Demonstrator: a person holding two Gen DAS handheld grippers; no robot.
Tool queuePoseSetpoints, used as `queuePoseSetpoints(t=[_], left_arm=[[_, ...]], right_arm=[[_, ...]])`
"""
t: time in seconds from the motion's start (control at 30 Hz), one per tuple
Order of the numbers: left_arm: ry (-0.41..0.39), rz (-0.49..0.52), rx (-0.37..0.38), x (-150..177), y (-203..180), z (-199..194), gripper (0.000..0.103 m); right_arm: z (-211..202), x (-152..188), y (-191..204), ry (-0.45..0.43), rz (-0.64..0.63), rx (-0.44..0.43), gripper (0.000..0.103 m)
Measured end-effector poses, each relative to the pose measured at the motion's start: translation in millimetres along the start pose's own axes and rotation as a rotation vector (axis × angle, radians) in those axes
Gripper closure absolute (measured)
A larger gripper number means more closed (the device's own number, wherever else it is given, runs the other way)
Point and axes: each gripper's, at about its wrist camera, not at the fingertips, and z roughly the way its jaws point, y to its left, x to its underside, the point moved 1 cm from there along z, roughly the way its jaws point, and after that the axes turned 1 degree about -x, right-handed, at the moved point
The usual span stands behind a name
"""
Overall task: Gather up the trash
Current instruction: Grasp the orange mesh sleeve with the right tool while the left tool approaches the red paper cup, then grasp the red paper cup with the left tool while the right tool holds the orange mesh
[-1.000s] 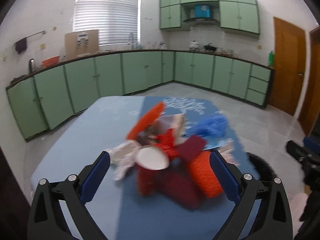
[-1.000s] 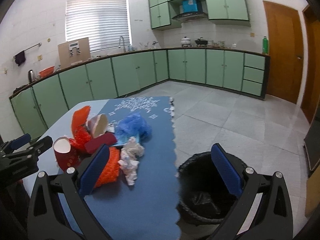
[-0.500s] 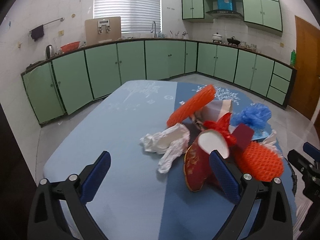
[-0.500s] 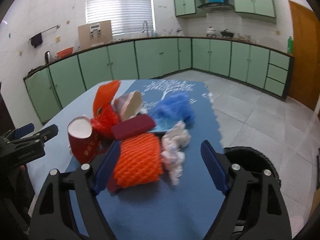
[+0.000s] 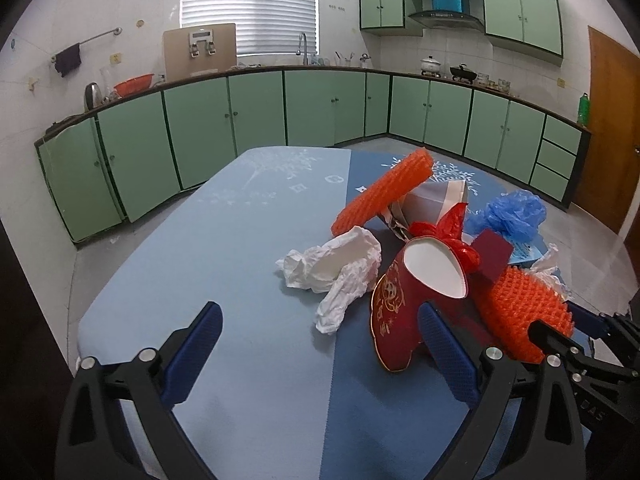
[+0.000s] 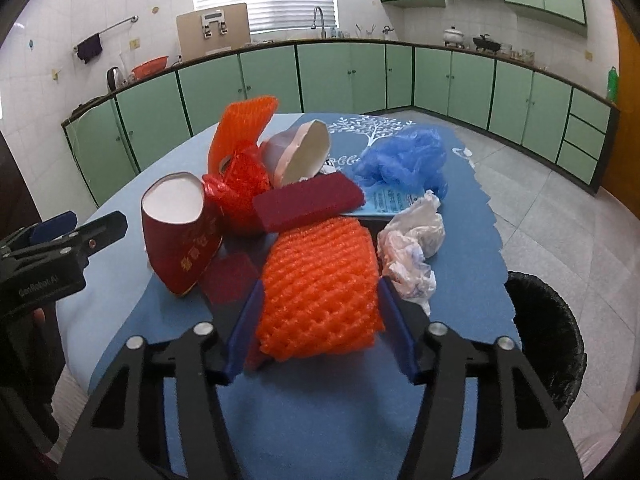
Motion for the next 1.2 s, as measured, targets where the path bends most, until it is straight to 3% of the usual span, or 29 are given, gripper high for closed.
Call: queuePoseSetpoints(t=[0.07, 0.13, 0.33, 0.63, 1.2], left_arm=[[-0.001, 0.001, 0.001, 1, -1, 0, 0.007], [-0.001, 0.003, 0.003, 1, -3, 0, 0.007], [-0.001, 0.016, 0.005, 1, -10, -1, 0.007], [-0.007, 0.025, 0.017, -1, -19, -4, 0.007], [-0.027, 0.047, 0.054, -6, -42, 0, 0.007]], right_arm=[[-1, 1, -1, 0.003, 0.002, -0.003, 0.057], [0, 1, -2, 0.005, -0.008, -0.012, 0.069], [-6, -1, -1, -0.013, -0.012, -0.068, 0.081], [-28, -12, 5, -0.068, -0.025, -0.162, 0.082], [-55, -16, -24, -0.127, 0.012, -0.082, 0.082]])
